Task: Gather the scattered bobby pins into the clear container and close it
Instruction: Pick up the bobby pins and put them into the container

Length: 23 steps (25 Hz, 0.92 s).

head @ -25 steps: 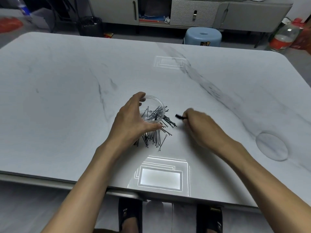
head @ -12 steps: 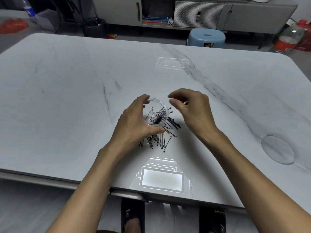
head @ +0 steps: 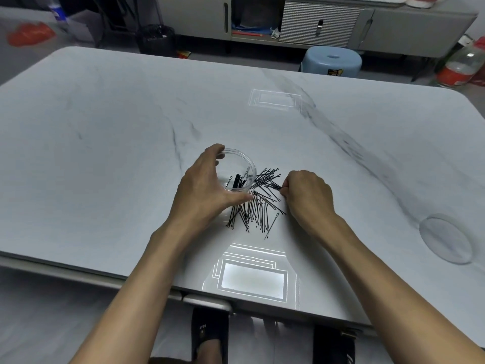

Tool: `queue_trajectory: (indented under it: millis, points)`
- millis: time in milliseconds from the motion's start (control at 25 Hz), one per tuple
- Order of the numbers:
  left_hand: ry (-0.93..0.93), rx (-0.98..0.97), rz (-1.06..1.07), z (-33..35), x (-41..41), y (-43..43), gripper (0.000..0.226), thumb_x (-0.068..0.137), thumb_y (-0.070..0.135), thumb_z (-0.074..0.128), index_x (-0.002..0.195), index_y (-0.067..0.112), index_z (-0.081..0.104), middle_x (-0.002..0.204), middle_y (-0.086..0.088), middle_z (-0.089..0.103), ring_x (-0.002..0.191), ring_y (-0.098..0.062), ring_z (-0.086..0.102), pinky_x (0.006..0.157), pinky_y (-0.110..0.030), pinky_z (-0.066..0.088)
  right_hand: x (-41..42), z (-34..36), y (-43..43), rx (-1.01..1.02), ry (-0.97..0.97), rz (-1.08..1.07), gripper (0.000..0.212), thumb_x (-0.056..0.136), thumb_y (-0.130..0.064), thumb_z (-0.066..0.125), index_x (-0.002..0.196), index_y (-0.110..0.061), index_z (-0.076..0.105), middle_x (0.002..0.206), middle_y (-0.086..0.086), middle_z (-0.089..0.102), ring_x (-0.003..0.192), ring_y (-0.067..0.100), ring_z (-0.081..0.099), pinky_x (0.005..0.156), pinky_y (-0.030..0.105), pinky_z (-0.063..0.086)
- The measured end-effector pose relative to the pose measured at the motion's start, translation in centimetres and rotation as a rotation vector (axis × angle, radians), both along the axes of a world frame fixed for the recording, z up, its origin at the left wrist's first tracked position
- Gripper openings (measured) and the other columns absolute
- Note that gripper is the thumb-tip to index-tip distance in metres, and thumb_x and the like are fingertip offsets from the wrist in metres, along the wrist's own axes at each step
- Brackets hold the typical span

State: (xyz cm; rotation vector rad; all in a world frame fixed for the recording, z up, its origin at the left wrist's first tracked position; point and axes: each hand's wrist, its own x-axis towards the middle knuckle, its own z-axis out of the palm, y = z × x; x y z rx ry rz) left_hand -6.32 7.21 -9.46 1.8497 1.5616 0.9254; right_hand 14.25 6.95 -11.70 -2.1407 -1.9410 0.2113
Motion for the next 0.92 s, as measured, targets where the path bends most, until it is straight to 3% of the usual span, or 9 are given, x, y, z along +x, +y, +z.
queue_trajectory:
  millis: [280,400,480,680,920]
  points:
    - [-0.003,-0.009,-0.006,0.1,-0.1,0.1,0.103,0.048,0.043,0.090,0.137,0.026,0.041,0.130,0.010,0.056,0.117,-0.007,0.052,0.089,-0.022,0.039,1.7,2.4,0.1,0.110,0.142,-0.047,0.006,0.088,-0.018,0.059,0.083,-0.016,0.061,0.082,0.007,0.066,0.078,0.032,0.057,0.064,0.036,0.043]
    - [0.012,-0.013,-0.029,0.1,0.3,0.0,0.104,0.048,0.043,0.090,0.138,0.026,0.041,0.130,0.010,0.055,0.116,-0.007,0.052,0.090,-0.023,0.039,1.0,4.8,0.4,0.267,0.384,0.102,0.004,0.087,-0.015,0.065,0.083,-0.017,0.063,0.074,-0.003,0.066,0.072,0.020,0.058,0.066,0.033,0.045]
    - [0.033,-0.012,-0.044,0.1,0.7,-0.1,0.104,0.048,0.044,0.089,0.138,0.026,0.040,0.129,0.011,0.055,0.115,-0.007,0.052,0.089,-0.022,0.039,-0.1,5.9,0.3,0.291,0.440,0.229,0.006,0.086,-0.014,0.067,0.083,-0.018,0.064,0.071,-0.006,0.065,0.069,0.013,0.057,0.065,0.026,0.044]
    - [0.036,-0.022,-0.069,0.0,1.1,-0.1,0.103,0.048,0.046,0.087,0.138,0.027,0.040,0.131,0.013,0.054,0.116,-0.005,0.050,0.090,-0.022,0.038,-2.3,6.2,-0.2,0.147,0.439,0.391,0.006,0.084,-0.012,0.068,0.082,-0.017,0.066,0.066,-0.012,0.062,0.063,0.000,0.055,0.058,0.012,0.038]
    - [0.087,-0.026,-0.132,-0.2,1.4,-0.3,0.106,0.047,0.045,0.087,0.139,0.030,0.037,0.133,0.014,0.053,0.120,-0.003,0.049,0.093,-0.024,0.041,-2.3,7.1,-0.2,-0.029,0.308,0.375,0.005,0.083,-0.014,0.069,0.081,-0.017,0.072,0.071,-0.002,0.068,0.069,0.010,0.062,0.061,0.024,0.045]
